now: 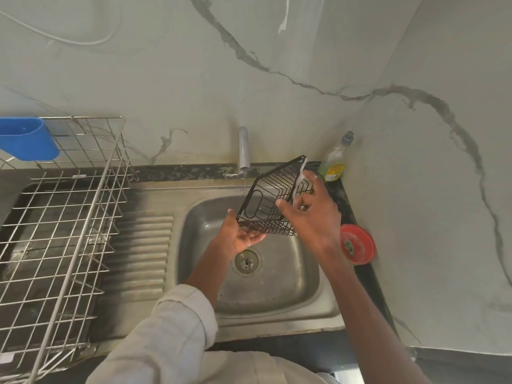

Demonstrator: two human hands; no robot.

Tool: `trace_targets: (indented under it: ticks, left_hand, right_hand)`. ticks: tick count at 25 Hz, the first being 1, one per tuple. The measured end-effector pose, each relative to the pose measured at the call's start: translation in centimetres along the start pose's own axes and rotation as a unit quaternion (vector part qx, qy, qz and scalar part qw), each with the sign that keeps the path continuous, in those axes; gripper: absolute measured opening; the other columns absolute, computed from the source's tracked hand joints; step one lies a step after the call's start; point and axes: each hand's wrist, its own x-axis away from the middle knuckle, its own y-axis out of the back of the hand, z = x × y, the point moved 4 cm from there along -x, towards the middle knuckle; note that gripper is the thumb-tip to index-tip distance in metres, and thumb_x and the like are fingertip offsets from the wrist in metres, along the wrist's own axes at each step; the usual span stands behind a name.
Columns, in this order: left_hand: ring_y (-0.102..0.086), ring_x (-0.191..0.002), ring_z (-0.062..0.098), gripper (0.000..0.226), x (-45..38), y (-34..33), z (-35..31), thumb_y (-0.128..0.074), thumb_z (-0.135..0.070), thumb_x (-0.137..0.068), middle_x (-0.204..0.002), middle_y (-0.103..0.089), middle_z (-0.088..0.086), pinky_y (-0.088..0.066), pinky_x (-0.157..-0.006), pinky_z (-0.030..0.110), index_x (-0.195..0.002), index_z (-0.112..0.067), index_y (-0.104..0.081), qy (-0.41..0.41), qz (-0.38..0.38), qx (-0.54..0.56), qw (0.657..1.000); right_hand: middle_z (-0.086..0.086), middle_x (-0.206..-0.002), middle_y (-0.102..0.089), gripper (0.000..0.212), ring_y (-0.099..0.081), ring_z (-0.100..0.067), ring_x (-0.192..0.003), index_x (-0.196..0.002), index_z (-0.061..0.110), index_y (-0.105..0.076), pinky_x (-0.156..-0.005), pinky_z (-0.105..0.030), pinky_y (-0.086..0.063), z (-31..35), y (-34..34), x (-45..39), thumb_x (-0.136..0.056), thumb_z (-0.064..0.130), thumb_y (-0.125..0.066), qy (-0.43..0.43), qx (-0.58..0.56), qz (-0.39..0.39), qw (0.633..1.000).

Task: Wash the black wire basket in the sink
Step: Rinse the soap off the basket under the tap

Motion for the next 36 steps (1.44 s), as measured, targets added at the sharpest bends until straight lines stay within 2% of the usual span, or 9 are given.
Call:
trace_targets:
  ticks: [6, 10, 13, 17, 21, 28, 31, 33, 36]
  left_hand:
    - [-0.071, -0.102, 0.042, 0.085, -1.6, -2.1, -2.1, -0.017, -0.066, -0.109, -0.105, -0.074, 0.032, -0.053, -0.097, 0.055, -0.109, 0.003, -0.066, -0.019, 0.02, -0.002, 1.0]
    - [-0.067, -0.122, 0.047, 0.064, -2.9, -3.6, -3.0, -0.031, -0.049, -0.111, -0.097, -0.075, 0.029, -0.057, -0.098, 0.056, -0.109, 0.003, -0.068, -0.03, 0.043, 0.001, 0.999]
    - [-0.072, -0.11, 0.043, 0.082, -4.1, -5.0, -3.4, -0.023, -0.064, -0.109, -0.102, -0.077, 0.027, -0.051, -0.109, 0.056, -0.113, 0.002, -0.07, -0.046, 0.069, -0.024, 0.996]
    - [-0.074, -0.101, 0.041, 0.093, -5.5, -6.1, -4.0, -0.033, -0.084, -0.096, -0.109, -0.076, 0.024, -0.059, -0.098, 0.053, -0.109, -0.002, -0.074, -0.073, 0.105, -0.054, 0.99]
    - [-0.071, -0.096, 0.038, 0.095, -6.2, -4.4, -5.6, -0.049, -0.093, -0.08, -0.088, -0.075, 0.015, -0.05, -0.108, 0.055, -0.092, -0.003, -0.08, -0.119, 0.14, -0.063, 0.981]
    - [-0.05, -0.052, 0.021, 0.029, -3.2, 1.4, -5.8, -0.047, -0.024, -0.098, -0.057, -0.05, 0.0, -0.048, -0.068, 0.031, -0.069, -0.021, -0.044, -0.125, 0.145, -0.043, 0.98]
    - [-0.06, -0.062, 0.021, 0.025, -1.5, 4.3, -6.7, -0.064, -0.044, -0.089, -0.069, -0.062, 0.001, -0.048, -0.07, 0.028, -0.078, -0.022, -0.062, -0.102, 0.07, -0.104, 0.987]
    - [-0.067, -0.088, 0.025, 0.044, 0.4, 5.8, -7.0, -0.068, -0.061, -0.077, -0.095, -0.072, 0.004, -0.052, -0.093, 0.035, -0.094, -0.022, -0.074, -0.083, 0.014, -0.104, 0.991]
    - [-0.064, -0.112, 0.029, 0.077, 2.3, 7.7, -5.8, -0.056, -0.081, -0.073, -0.12, -0.072, 0.008, -0.045, -0.104, 0.052, -0.112, -0.016, -0.073, -0.067, -0.006, -0.014, 0.998]
  right_hand:
    - [0.027, -0.075, -0.073, 0.088, -0.069, 0.003, -0.067, -0.155, 0.046, -0.025, -0.088, -0.03, -0.057, -0.8, -0.7, 0.5, -0.085, 0.055, -0.078, 0.07, 0.02, 0.057, 0.996]
    - [0.021, -0.073, -0.074, 0.084, -0.063, 0.0, -0.05, -0.153, 0.042, -0.03, -0.065, -0.035, -0.061, -1.9, -0.7, 0.8, -0.086, 0.053, -0.079, 0.139, 0.027, 0.027, 0.99]
    - [0.018, -0.07, -0.071, 0.08, -0.064, -0.002, -0.05, -0.149, 0.037, -0.035, -0.056, -0.031, -0.06, -2.7, -0.9, 1.0, -0.085, 0.055, -0.079, 0.174, 0.046, -0.02, 0.983]
    - [0.015, -0.069, -0.069, 0.061, -0.066, -0.012, -0.053, -0.13, 0.027, -0.04, -0.062, -0.039, -0.059, -4.4, -0.8, 1.8, -0.087, 0.05, -0.077, 0.1, 0.072, -0.108, 0.987]
    - [0.009, -0.093, -0.075, 0.065, -0.072, -0.015, -0.077, -0.143, 0.025, -0.037, -0.082, -0.041, -0.059, -7.5, -0.8, 2.0, -0.092, 0.044, -0.073, 0.004, 0.081, -0.065, 0.995]
    - [0.01, -0.089, -0.071, 0.025, -0.071, -0.012, -0.084, -0.097, 0.035, -0.054, -0.071, -0.041, -0.061, -11.2, -2.8, 2.1, -0.097, 0.014, -0.069, -0.049, -0.023, 0.049, 0.997]
    - [0.01, -0.091, -0.069, 0.034, -0.067, -0.017, -0.084, -0.093, 0.039, -0.055, -0.08, -0.051, -0.058, -10.8, -3.6, 0.7, -0.096, 0.006, -0.063, -0.046, -0.04, 0.07, 0.996]
    - [0.013, -0.096, -0.069, 0.029, -0.066, -0.012, -0.089, -0.097, 0.04, -0.06, -0.089, -0.043, -0.058, -9.1, -4.3, -0.2, -0.098, 0.011, -0.062, -0.039, -0.048, 0.088, 0.994]
    - [0.011, -0.093, -0.074, 0.02, -0.069, -0.01, -0.083, -0.093, 0.032, -0.07, -0.072, -0.033, -0.054, -6.2, -6.2, -2.1, -0.094, 0.012, -0.065, 0.0, -0.055, 0.09, 0.994]
